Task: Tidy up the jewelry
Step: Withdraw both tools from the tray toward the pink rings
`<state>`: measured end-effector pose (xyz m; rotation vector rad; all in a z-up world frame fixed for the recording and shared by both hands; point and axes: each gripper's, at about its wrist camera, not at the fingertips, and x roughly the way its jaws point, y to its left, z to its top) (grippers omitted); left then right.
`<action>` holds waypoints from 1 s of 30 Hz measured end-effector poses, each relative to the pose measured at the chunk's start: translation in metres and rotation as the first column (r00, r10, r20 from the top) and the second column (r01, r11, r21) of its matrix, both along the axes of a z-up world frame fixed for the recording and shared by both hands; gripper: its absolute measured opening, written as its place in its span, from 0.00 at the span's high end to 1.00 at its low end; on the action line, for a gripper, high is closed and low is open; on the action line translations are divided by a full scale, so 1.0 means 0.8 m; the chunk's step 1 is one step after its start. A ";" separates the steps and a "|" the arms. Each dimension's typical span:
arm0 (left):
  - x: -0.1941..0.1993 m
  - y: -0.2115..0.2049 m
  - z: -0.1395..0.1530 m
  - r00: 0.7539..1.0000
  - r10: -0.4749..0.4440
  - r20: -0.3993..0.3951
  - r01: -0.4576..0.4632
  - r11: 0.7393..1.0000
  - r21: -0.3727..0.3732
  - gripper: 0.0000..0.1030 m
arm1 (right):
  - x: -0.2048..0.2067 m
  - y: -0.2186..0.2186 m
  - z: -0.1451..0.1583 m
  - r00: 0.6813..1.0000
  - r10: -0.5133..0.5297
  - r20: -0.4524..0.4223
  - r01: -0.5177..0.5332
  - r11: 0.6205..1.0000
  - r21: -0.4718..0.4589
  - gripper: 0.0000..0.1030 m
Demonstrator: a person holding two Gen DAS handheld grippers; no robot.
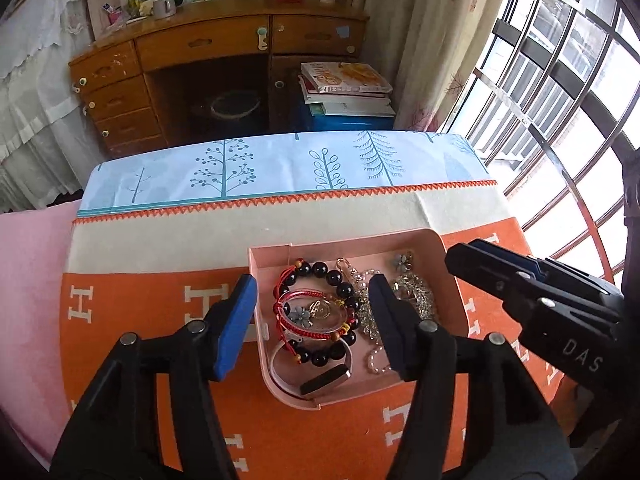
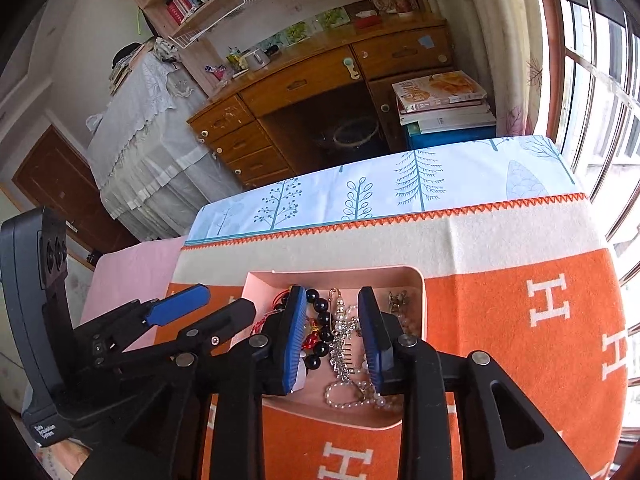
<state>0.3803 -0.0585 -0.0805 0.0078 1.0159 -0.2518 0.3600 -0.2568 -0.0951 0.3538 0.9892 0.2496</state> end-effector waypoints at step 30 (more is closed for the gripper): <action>-0.267 0.097 0.006 0.981 0.100 0.168 -0.106 0.994 0.026 0.46 | -0.260 0.082 0.006 0.968 0.229 0.103 -0.230 0.973 0.006 0.64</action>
